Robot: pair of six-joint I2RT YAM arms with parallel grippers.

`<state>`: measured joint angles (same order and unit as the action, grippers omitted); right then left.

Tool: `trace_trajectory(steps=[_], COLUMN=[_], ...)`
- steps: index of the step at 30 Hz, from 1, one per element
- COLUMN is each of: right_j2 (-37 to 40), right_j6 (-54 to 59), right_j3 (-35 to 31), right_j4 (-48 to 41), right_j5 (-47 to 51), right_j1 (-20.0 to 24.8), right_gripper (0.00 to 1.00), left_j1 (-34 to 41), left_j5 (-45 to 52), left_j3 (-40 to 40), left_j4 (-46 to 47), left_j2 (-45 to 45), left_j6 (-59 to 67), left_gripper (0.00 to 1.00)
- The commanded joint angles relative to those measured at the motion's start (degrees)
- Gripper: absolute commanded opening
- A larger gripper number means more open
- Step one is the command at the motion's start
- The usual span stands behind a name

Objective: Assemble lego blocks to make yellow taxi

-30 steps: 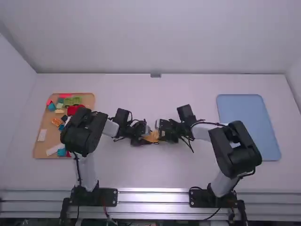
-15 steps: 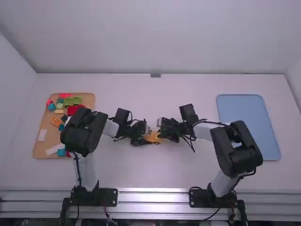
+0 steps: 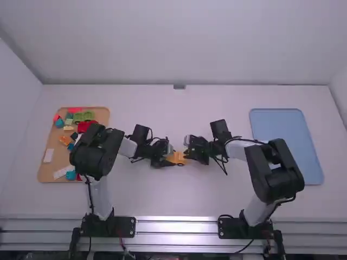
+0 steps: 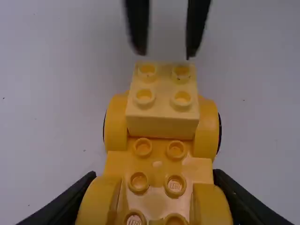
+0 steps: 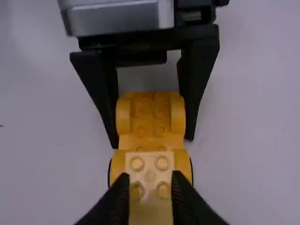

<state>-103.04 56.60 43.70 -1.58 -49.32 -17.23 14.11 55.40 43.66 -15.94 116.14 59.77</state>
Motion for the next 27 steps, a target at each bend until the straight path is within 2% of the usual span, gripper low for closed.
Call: trace_trajectory(steps=[1,7,15,22,24,25,27], right_j2=[0.8,0.7,0.7,0.7,0.9,0.8,0.9], right_j6=[0.9,0.9,-1.5,-4.3,-3.5,-3.3,-1.6], right_j3=[1.0,0.9,0.9,0.9,1.0,1.1,1.5], right_j4=[-1.9,-3.0,-1.4,1.2,1.1,1.2,0.9], right_j5=[0.3,3.8,11.0,9.5,6.7,5.3,0.8], right_j1=[1.6,0.9,-5.0,-4.0,-3.0,-2.6,-1.4], right_gripper=[0.12,0.06,0.0,0.0,0.22,0.27,0.47], left_j1=[0.4,0.4,0.4,0.3,0.3,0.3,0.3], left_j5=[-1.1,-1.1,-1.0,-1.1,-1.1,-1.1,-1.1], left_j3=[-0.2,-0.2,-0.2,-0.2,-0.2,-0.2,-0.2], left_j4=[0.9,0.4,0.4,0.6,0.6,0.6,0.6], left_j2=[0.9,0.9,0.9,0.9,0.9,0.9,0.9], left_j6=[-0.4,-0.4,-0.4,-0.4,-0.4,-0.4,-0.4], left_gripper=[0.44,0.43,0.42,0.42,0.41,0.41,0.41])
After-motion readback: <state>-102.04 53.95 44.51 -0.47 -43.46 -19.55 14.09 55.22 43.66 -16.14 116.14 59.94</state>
